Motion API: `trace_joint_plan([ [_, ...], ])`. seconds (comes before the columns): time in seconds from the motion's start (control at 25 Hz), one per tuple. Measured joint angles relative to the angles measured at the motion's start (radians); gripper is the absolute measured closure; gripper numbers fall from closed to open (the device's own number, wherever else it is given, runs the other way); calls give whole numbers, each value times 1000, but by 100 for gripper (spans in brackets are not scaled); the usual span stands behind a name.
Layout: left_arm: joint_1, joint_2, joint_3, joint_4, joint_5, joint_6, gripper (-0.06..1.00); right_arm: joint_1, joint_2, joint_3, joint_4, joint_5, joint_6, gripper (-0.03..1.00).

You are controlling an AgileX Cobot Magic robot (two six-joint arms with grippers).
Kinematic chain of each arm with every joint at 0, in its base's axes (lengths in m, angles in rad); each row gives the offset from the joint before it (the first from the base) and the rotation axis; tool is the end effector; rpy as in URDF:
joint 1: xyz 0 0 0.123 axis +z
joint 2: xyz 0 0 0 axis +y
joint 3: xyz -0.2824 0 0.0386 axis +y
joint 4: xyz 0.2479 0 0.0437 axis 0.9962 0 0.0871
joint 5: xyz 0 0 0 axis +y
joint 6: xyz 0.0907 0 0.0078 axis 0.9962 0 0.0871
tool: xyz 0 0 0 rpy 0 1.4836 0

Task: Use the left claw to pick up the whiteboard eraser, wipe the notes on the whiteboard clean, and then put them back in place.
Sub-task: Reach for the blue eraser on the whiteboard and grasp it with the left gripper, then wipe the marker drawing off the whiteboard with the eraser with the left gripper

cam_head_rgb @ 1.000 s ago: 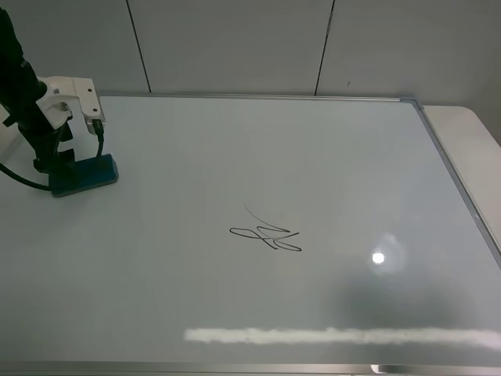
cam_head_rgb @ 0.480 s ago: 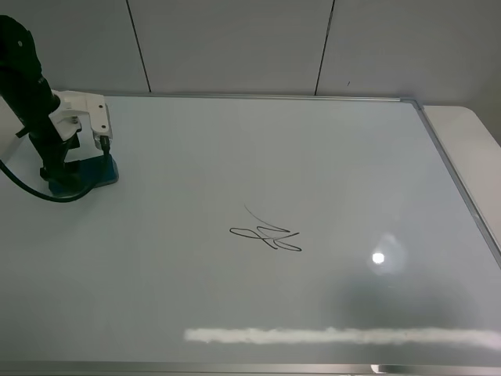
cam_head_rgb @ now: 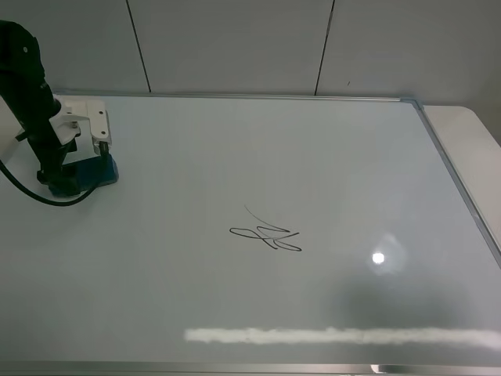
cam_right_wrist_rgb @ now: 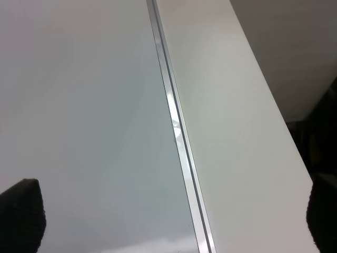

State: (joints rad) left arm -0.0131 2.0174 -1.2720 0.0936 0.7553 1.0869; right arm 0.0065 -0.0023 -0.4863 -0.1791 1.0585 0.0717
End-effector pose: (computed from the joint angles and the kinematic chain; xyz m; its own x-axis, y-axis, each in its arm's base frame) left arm 0.3829 0.0008 0.1353 -0.3960 0.9182 -0.0062 0.9043 0.3911 0.1708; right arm -0.0041 -0.0142 0.2746 -0.4602 -0.0196 -0.8876 0.1239 0.9886 -0.0861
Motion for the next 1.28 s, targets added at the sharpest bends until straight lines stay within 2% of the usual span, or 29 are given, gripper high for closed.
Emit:
trace_joint_plan([
  [0.4, 0, 16, 0, 0, 0, -9, -5, 0, 0, 0, 0, 0, 0, -2],
  [0.48, 0, 16, 0, 0, 0, -9, -1, 0, 0, 0, 0, 0, 0, -2],
  [0.56, 0, 16, 0, 0, 8, -9, 14, 0, 0, 0, 0, 0, 0, -2],
  [0.6, 0, 16, 0, 0, 17, -9, 25, 0, 0, 0, 0, 0, 0, -2],
  [0.64, 0, 16, 0, 0, 26, -9, 41, 0, 0, 0, 0, 0, 0, -2],
  [1.0, 0, 16, 0, -1, 63, -33, 40, 0, 0, 0, 0, 0, 0, -2],
  [1.12, -5, 14, 0, -1, 68, -103, 40, 0, 0, 0, 0, 0, 0, -2],
  [1.28, -23, -28, 0, -32, 67, -261, 40, 0, 0, 0, 0, 0, 0, -2],
])
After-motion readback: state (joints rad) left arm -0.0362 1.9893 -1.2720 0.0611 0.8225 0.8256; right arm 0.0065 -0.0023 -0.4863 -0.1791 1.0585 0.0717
